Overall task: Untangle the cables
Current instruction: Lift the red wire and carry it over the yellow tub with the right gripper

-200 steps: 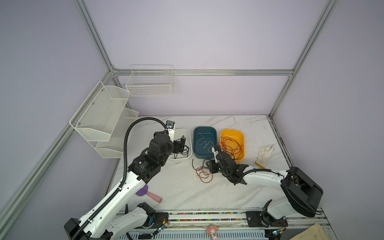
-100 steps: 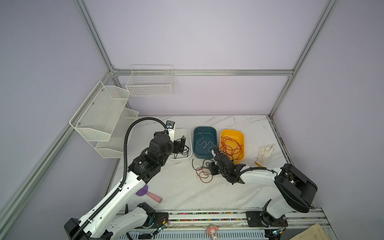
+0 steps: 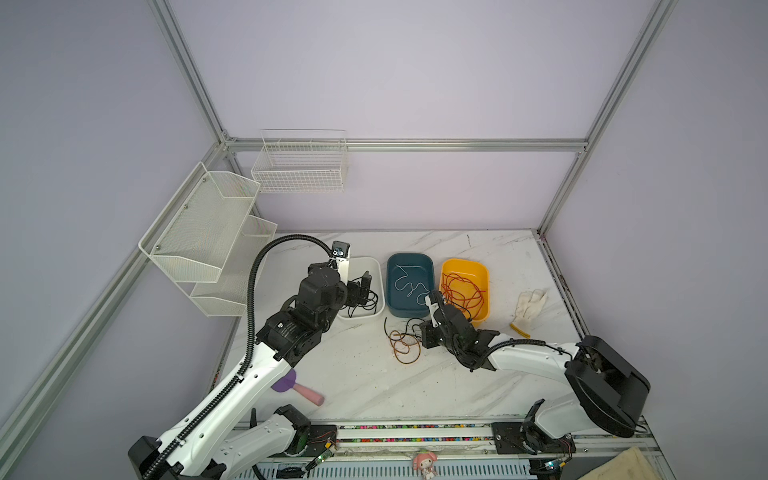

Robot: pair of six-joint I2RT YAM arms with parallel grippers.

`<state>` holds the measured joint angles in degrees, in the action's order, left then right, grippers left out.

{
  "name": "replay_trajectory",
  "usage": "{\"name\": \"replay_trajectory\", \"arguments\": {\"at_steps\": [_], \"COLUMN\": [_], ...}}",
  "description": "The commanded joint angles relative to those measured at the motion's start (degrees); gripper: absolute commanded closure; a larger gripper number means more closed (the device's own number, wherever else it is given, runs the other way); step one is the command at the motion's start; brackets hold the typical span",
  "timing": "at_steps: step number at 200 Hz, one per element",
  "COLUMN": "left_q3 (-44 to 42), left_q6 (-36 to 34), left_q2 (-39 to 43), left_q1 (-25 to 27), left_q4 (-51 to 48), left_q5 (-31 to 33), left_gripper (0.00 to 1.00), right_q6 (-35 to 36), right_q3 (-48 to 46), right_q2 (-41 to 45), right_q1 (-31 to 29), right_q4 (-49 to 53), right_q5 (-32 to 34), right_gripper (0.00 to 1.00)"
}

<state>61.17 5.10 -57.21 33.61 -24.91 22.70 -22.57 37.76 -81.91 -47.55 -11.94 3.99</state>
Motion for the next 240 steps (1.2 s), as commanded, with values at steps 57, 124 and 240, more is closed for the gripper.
{"name": "replay_trajectory", "arguments": {"at_steps": [57,124,240], "left_q3": [-1.21,-1.10,-1.64], "left_q6": [-0.71,-0.55,2.28], "left_q2": [0.17,0.19,1.43], "left_q1": [-0.18,-0.12,-0.36], "left_q4": [1.31,1.07,2.27], "left_q5": [-0.55,-0.62,-2.24], "left_gripper": [0.00,0.00,0.00], "right_q6": [4.16,3.42,0.04], "right_q3": [-0.32,4.99,9.58], "right_q2": [15.91,24.17,28.50], "right_q1": [0.12,0.10,11.36], "right_q4": [-1.77,3.33,10.91], "right_q5": [-10.54,-8.67,18.50], "right_gripper": [1.00,1.00,1.00]}}
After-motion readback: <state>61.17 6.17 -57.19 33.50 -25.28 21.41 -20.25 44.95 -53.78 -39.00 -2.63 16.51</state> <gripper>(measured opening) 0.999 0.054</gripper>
